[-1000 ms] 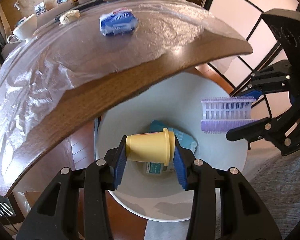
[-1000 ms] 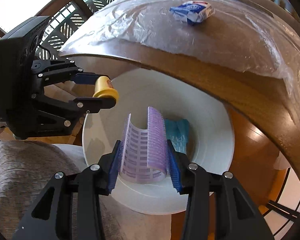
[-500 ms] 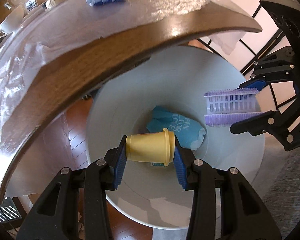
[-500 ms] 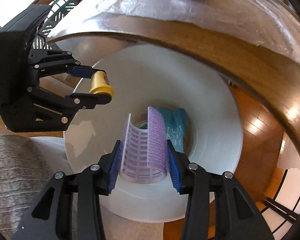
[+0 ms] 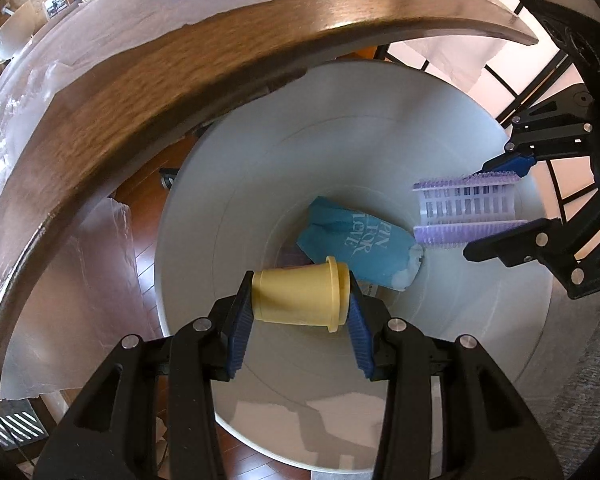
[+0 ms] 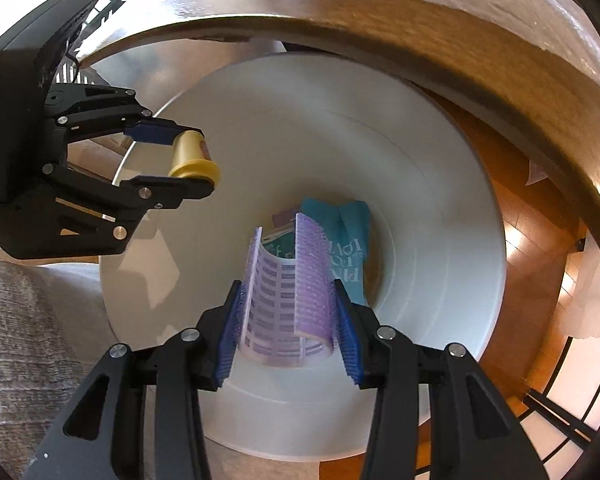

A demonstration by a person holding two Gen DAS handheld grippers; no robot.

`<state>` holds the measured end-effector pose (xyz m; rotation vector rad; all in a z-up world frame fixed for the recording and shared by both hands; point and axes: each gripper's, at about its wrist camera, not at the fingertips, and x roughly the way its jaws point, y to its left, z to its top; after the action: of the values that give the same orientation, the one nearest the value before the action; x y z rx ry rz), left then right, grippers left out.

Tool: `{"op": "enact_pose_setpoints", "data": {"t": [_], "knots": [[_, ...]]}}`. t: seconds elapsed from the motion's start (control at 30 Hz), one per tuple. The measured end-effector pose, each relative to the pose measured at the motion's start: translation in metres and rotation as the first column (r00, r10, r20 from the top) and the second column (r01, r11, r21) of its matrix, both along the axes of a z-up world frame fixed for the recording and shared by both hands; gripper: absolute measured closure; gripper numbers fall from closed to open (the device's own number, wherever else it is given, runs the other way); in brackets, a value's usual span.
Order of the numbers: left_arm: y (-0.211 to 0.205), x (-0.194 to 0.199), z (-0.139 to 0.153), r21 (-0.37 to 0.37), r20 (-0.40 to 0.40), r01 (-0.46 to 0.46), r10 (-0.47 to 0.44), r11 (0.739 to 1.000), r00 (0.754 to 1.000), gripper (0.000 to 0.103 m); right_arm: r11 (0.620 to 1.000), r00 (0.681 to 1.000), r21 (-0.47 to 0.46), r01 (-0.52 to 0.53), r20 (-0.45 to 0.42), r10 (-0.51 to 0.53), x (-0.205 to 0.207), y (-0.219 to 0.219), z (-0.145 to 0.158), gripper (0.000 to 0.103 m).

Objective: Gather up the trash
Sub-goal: 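Lower the yellow cup and purple roller into the bin with both tools, then open the left tool over the bin while the right tool releases the purple roller, then move the left tool to the tissue ball while the right tool approaches the tissue pack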

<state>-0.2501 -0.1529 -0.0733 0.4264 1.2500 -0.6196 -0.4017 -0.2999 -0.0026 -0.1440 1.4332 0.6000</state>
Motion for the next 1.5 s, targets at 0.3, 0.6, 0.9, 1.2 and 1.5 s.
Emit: {"op": "enact_pose_setpoints", "data": {"t": [0.3, 0.6, 0.9, 1.2, 1.5], "knots": [[-0.002, 0.001, -0.006, 0.006, -0.003, 0.003, -0.003, 1.0, 1.0, 0.059, 1.0, 1.0, -0.023, 0.005, 0.004, -0.005, 0.0, 0.001, -0.006, 0.06], [0.01, -0.001, 0.011, -0.046, -0.012, -0.045, 0.044, 0.998, 0.999, 0.035, 0.998, 0.995, -0.032, 0.055, 0.09, -0.052, -0.007, -0.004, 0.017, 0.026], [0.066, 0.031, 0.169, -0.362, 0.357, -0.213, 0.346, 0.908, 0.868, 0.001, 0.968, 0.779, 0.089, 0.234, 0.579, -0.241, 0.01, -0.016, 0.151, 0.004], [0.058, 0.147, 0.165, -0.302, 0.362, -0.31, 0.409, 0.901, 0.837, 0.001, 0.936, 0.788, 0.135, 0.327, 0.508, -0.348, 0.094, 0.014, 0.121, 0.004], [0.038, 0.226, 0.128, -0.216, 0.333, -0.317, 0.375, 0.924, 0.865, 0.001, 0.916, 0.79, 0.106, 0.387, 0.474, -0.389, 0.132, 0.031, 0.093, 0.004]]}}
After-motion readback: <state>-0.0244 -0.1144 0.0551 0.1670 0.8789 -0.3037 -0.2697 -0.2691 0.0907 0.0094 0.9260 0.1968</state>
